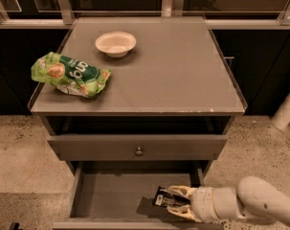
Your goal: Pick rxbar chocolate from middle drawer and place on counter
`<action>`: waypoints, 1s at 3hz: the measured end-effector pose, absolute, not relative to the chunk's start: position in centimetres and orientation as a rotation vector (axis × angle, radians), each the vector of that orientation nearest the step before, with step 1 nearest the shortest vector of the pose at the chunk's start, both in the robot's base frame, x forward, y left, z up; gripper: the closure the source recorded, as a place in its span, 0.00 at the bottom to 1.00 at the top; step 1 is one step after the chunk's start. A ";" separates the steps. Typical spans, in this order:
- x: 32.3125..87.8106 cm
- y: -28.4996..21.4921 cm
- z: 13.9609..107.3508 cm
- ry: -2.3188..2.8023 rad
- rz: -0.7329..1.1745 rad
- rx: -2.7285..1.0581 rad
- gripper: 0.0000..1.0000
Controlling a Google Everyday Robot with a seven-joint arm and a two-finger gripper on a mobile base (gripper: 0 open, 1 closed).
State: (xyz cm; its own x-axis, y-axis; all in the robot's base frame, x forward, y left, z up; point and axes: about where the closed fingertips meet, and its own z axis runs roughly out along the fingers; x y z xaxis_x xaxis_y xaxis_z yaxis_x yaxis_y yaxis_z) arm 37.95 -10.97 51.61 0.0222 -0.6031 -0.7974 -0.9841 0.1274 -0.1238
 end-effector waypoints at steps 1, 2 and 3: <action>35.9 -11.1 59.2 1.561 0.514 -1.558 1.00; 34.3 -11.9 66.2 1.517 0.363 -1.551 1.00; 33.8 -13.0 66.8 1.541 0.325 -1.533 1.00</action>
Offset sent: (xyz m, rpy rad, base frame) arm -0.0560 -0.0283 0.2409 -0.1030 -0.4287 -0.1185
